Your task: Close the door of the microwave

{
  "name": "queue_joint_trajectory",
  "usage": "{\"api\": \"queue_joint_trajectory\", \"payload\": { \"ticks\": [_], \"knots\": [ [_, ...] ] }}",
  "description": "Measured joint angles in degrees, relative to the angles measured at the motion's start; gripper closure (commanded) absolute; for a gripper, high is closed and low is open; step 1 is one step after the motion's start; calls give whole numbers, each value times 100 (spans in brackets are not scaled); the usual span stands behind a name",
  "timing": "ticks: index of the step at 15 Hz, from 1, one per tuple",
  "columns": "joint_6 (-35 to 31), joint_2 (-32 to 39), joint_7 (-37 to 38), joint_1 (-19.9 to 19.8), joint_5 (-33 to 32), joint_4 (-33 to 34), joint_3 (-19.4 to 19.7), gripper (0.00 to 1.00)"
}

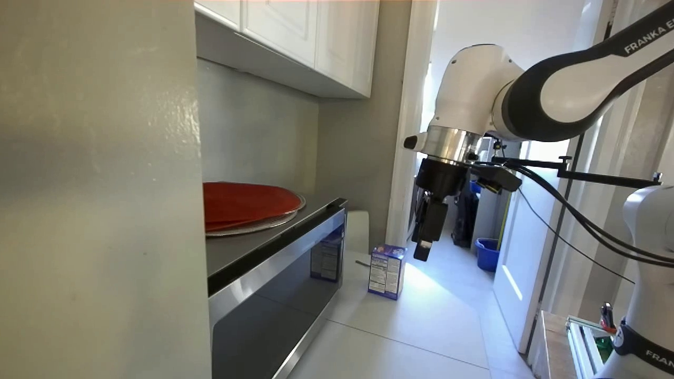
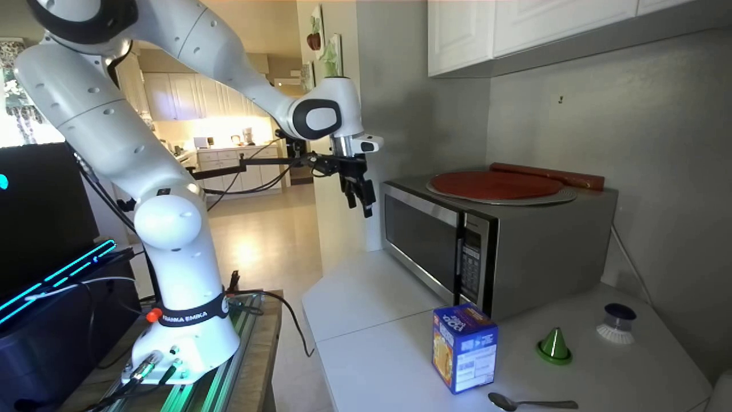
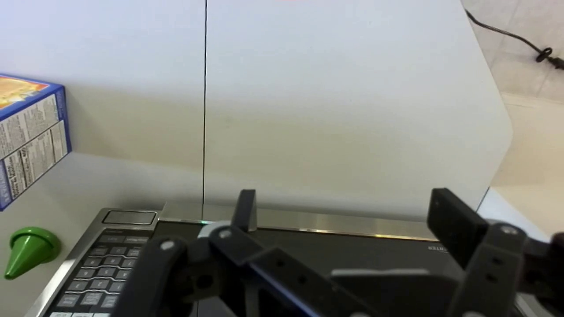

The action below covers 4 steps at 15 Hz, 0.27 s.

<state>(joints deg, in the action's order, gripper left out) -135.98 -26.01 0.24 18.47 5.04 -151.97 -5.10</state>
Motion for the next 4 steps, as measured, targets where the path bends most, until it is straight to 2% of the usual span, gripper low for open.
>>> {"api": "queue_joint_trajectory", "payload": {
  "ticks": [4],
  "knots": [
    [0, 20, 0, 0, 2, -23, -1, 0]
  ]
}}
